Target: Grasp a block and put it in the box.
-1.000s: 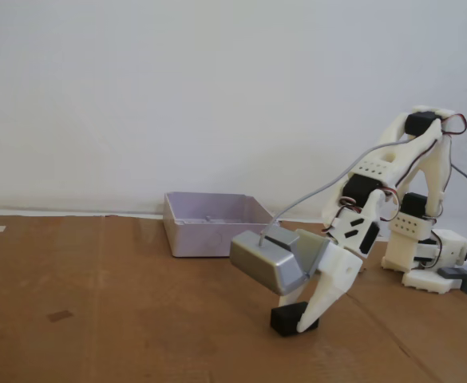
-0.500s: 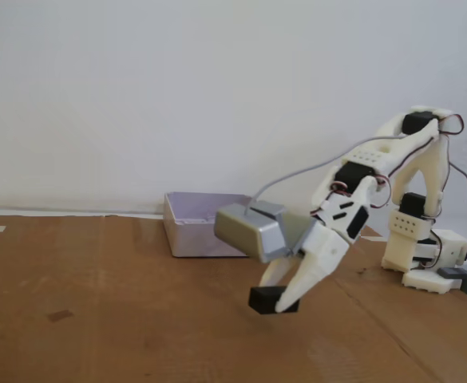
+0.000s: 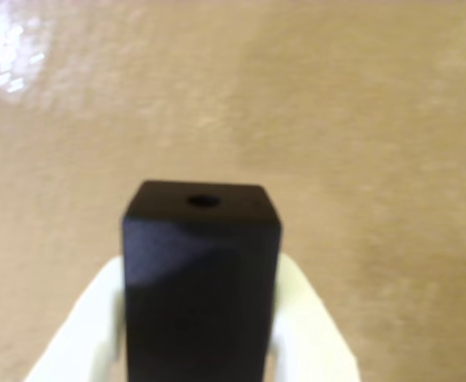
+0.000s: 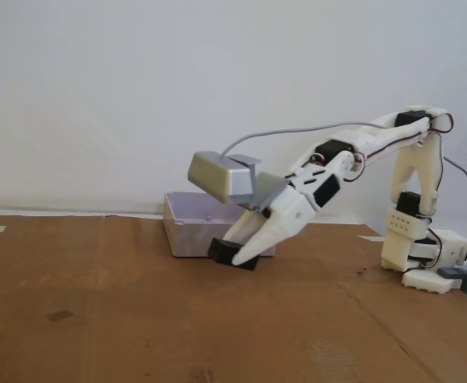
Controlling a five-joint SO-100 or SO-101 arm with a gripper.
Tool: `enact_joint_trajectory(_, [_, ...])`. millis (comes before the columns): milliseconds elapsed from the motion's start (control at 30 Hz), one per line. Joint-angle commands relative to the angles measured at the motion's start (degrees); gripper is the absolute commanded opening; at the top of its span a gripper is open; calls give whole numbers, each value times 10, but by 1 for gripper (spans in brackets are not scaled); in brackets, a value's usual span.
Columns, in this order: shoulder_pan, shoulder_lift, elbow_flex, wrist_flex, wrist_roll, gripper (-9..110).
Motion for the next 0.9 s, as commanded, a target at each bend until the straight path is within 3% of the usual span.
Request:
enact_joint_trajectory(0, [46, 114, -65, -6, -13, 6])
enact_joint_trajectory(867, [284, 322, 107, 13, -14, 6])
